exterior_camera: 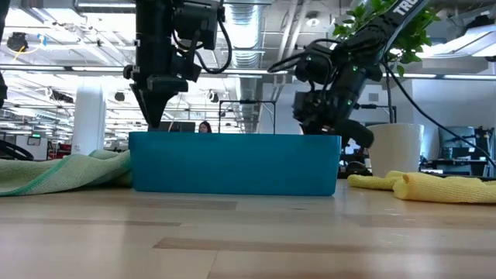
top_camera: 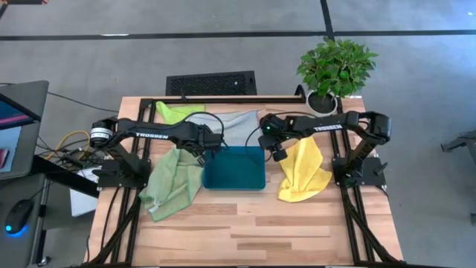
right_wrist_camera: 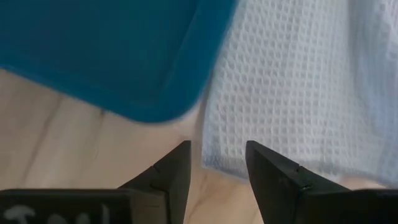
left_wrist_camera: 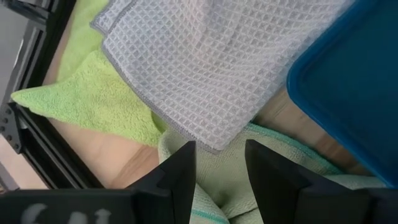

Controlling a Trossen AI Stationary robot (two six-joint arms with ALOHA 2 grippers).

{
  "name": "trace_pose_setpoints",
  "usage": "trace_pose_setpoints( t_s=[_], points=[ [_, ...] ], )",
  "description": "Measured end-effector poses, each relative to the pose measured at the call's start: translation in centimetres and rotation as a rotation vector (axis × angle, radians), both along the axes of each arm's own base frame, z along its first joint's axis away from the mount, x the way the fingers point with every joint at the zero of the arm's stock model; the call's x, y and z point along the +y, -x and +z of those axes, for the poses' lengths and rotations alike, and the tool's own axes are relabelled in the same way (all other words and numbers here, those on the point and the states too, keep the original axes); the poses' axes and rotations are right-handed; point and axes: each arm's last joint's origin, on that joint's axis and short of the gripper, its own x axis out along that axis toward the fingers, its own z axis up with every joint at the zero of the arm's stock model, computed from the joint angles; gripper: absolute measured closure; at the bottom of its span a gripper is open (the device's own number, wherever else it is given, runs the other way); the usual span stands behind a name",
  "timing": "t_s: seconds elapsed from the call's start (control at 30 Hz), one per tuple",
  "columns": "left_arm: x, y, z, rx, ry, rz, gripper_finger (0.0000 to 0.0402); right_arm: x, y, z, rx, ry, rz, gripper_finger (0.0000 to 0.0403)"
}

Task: Fold microfiber towels
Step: Fold the gray microfiber towel

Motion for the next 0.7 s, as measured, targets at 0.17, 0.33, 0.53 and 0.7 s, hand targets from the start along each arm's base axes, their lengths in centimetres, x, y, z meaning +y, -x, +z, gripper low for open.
trace_pose_setpoints(
  t_s=[0.17, 0.33, 0.53, 0.7],
  points=[
    [0.0, 0.0, 0.0, 0.000, 0.000, 0.000, 0.0270, -0.1, -0.4, -0.9, 0.010, -0.002, 0.004, 0.0227],
    [0.0, 0.0, 0.0, 0.001, 0.000, 0.000, 0.0270, -0.3, -0.8, -2.8, 0.045, -0.005, 0.011, 0.0228],
    [0.0, 0.0, 0.0, 0.000, 0.000, 0.000, 0.0270, -0.4, -1.0, -3.3, 0.070, 0.066, -0.022, 0.0232],
    [0.0, 0.0, 0.0, -0.002, -0.001, 0.000, 0.0270, -0.4, -1.1, -3.1, 0.071, 0.088, -0.037, 0.0232]
  ],
)
